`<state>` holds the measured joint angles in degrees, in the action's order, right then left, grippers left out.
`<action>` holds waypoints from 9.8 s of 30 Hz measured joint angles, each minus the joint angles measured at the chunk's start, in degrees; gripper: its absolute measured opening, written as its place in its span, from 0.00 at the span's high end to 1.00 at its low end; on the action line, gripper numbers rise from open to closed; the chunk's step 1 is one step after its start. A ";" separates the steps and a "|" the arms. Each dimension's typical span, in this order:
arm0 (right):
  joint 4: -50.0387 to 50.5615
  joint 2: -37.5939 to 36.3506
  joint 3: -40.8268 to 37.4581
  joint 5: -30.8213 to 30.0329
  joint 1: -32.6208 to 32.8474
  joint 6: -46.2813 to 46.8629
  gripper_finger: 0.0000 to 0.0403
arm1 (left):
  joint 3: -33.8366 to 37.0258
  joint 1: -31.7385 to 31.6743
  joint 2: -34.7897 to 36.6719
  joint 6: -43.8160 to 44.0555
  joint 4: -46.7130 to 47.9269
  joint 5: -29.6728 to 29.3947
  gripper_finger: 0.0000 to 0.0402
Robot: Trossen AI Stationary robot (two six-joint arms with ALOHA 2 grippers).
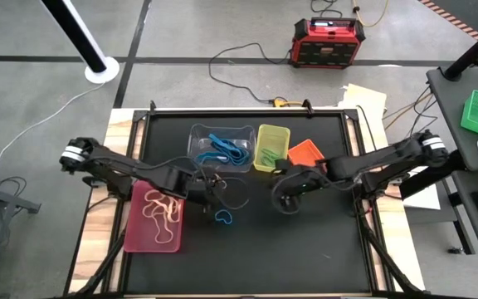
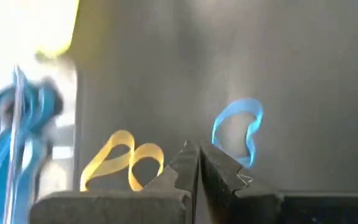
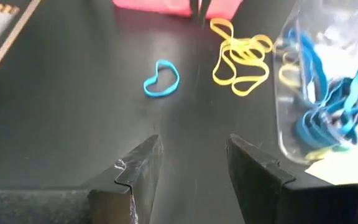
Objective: Sort rubber bands into baskets
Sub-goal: Put the yellow rubber band into the orange bin
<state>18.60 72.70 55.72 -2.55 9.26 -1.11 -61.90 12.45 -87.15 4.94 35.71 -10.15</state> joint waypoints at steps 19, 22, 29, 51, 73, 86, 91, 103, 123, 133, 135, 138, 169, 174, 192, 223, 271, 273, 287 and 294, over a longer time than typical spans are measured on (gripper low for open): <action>-1.56 3.18 0.04 0.03 -0.01 2.43 0.57 | 5.06 -1.13 -10.84 0.98 6.44 -9.88 0.66; -1.61 2.53 0.04 0.02 -0.01 2.15 0.57 | 5.06 -1.82 -12.34 0.67 6.55 -9.84 0.66; -1.75 1.65 0.04 0.02 -0.01 1.93 0.57 | 4.87 -3.84 -14.38 0.03 6.49 -5.02 0.75; -9.12 4.17 -3.70 0.15 -0.01 1.65 0.57 | 5.06 -0.86 -0.42 -0.79 -2.03 -0.47 1.00; -10.46 5.98 -3.85 1.18 -0.01 2.74 0.57 | 5.14 -2.82 -13.98 -6.53 9.10 -9.07 0.67; -10.44 5.98 -3.87 1.29 -0.01 2.98 0.57 | 5.69 -6.51 -14.73 -5.46 9.47 -2.34 0.87; -10.42 5.98 -3.87 1.52 -0.01 3.00 0.57 | 5.72 -6.49 -14.35 -6.18 9.41 -1.15 0.99; -12.68 7.09 -3.95 1.53 -0.01 2.37 0.57 | 3.02 -2.52 1.71 -5.27 -0.16 1.85 1.00; -37.70 19.64 1.89 -6.54 -0.55 -8.26 0.57 | 2.61 -2.14 5.77 -7.09 -20.09 1.66 1.00; -32.18 22.15 5.22 -7.87 -0.66 -10.77 0.85 | 2.59 -1.99 5.66 -7.44 -21.84 1.66 1.00; -31.81 21.72 5.02 -7.96 -0.66 -11.89 0.94 | 2.59 -1.99 5.66 -7.29 -21.34 1.67 1.00; -30.58 20.51 5.01 -7.96 -0.66 -11.65 0.97 | 2.59 -1.99 5.83 -5.88 -19.30 1.70 0.95; 40.29 -4.86 0.24 -14.38 -21.50 22.84 0.75 | 4.84 -2.58 -4.28 17.54 12.60 -4.83 0.61; 39.38 -4.49 0.05 -13.93 -22.75 21.09 0.62 | 4.84 -2.54 -4.46 21.38 14.22 -4.72 0.61; 29.82 -4.47 0.02 -8.98 -20.38 16.51 0.53 | 5.10 -3.63 -7.14 33.72 13.63 -5.84 0.59; 6.75 -4.27 -7.68 2.10 -10.49 7.18 0.53 | 3.95 -0.33 -3.13 27.90 9.30 -2.44 1.00; 19.56 13.01 12.30 -6.68 -4.49 -4.81 0.98 | 3.64 2.08 5.51 16.91 -3.73 -10.47 0.69; 28.24 10.10 11.45 -10.37 -6.27 0.01 0.98 | 4.09 1.46 4.87 18.98 -3.52 -10.90 0.66; 34.72 -9.36 -4.71 -17.04 -23.89 20.59 0.95 | 5.02 -2.35 -5.15 24.24 -1.61 -10.23 0.65; 33.65 -8.44 -8.19 -15.46 -27.95 20.59 0.77 | 5.03 -2.84 -4.94 26.02 1.51 -9.84 0.65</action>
<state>52.25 64.25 47.53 -18.00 -18.68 19.49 -56.87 9.61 -92.09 30.96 37.22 -19.99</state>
